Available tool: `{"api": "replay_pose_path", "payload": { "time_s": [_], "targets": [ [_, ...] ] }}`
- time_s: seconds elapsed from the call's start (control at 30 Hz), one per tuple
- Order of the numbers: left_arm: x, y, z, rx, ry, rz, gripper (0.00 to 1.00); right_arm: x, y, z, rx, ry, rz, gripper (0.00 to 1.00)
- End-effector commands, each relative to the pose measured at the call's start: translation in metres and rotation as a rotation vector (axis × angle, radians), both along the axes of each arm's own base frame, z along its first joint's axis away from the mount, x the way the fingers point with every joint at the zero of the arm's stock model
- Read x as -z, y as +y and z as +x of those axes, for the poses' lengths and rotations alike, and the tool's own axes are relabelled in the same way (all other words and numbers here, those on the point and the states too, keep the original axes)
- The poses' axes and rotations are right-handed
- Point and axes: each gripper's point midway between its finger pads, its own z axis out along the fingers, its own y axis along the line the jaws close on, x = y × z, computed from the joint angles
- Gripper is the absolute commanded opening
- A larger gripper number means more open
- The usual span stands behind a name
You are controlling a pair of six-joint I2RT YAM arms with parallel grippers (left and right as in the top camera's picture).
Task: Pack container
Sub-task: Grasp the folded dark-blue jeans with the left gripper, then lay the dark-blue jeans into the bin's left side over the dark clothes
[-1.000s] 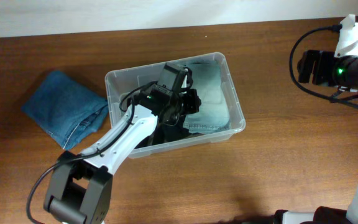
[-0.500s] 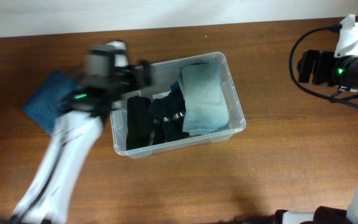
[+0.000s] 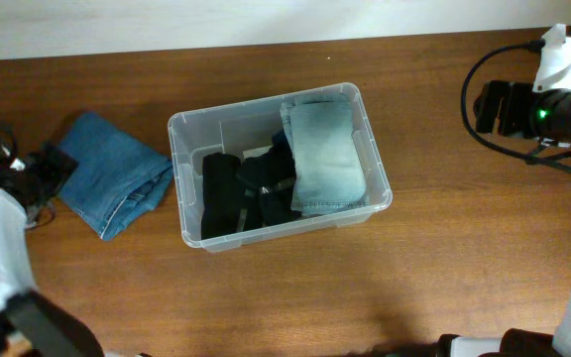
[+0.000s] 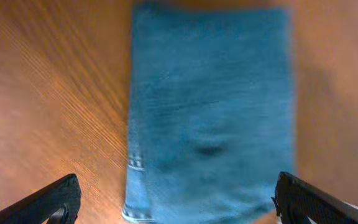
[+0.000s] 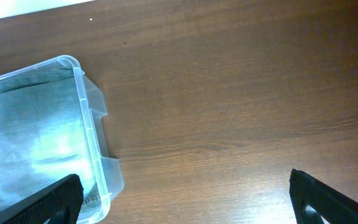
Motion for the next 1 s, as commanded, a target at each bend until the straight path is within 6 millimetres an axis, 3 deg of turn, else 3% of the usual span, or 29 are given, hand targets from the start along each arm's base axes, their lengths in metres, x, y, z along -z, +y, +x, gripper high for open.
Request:
{"api": "replay_pose_path", "payload": {
  "time_s": [0.0,0.17,0.3,0.37,0.47,0.5,0.53,0.57,0.67,0.7,0.77,0.8,0.9,0.93,0.97],
  "targets": [
    [0.055,-0.012,0.007,0.077,0.037,-0.175,0.99,-0.006,0.003,0.000,-0.006,-0.021,0.019,0.98],
    [0.098,-0.023,0.026,0.137,0.012,-0.288,0.99,-0.006,0.003,0.000,-0.006,-0.020,0.019,0.99],
    [0.109,-0.039,0.041,0.189,-0.057,-0.397,0.95,-0.006,0.003,-0.001,-0.006,-0.018,0.019,0.98],
    [0.107,-0.041,0.041,0.193,-0.060,-0.409,0.72,-0.005,0.004,-0.001,-0.008,-0.013,0.019,0.99],
    [0.091,-0.045,0.041,0.226,-0.089,-0.403,0.22,-0.005,0.004,-0.002,-0.008,-0.012,0.019,0.99],
    [0.081,-0.047,0.041,0.232,-0.103,-0.403,0.11,-0.005,0.004,-0.002,-0.008,-0.012,0.019,0.99],
    [0.069,-0.048,0.042,0.248,-0.128,-0.398,0.01,-0.005,0.004,-0.002,-0.008,-0.011,0.020,0.99],
    [0.032,-0.052,0.046,0.292,-0.212,-0.370,0.01,-0.005,0.004,-0.002,-0.008,-0.010,0.020,0.99],
    [-0.036,-0.058,0.047,0.342,-0.344,-0.273,0.01,-0.005,0.004,-0.002,-0.008,-0.010,0.020,0.99],
    [-0.092,-0.067,0.045,0.387,-0.450,-0.183,0.01,-0.005,0.004,-0.002,-0.008,-0.010,0.020,0.99],
    [-0.144,-0.084,0.037,0.441,-0.550,-0.102,0.01,-0.005,0.004,-0.002,-0.008,-0.010,0.020,0.99],
    [-0.172,-0.099,0.031,0.479,-0.606,-0.061,0.01,-0.005,0.004,-0.002,-0.008,-0.010,0.020,0.99],
    [-0.219,-0.143,0.014,0.585,-0.709,-0.007,0.01,-0.005,0.004,-0.002,-0.008,-0.010,0.020,0.99],
    [-0.238,-0.182,0.001,0.675,-0.752,-0.006,0.01,-0.005,0.004,-0.002,-0.008,-0.010,0.020,0.99],
    [-0.243,-0.202,-0.005,0.724,-0.762,-0.013,0.01,-0.005,0.004,-0.002,-0.008,-0.010,0.020,0.99]
  ]
}}
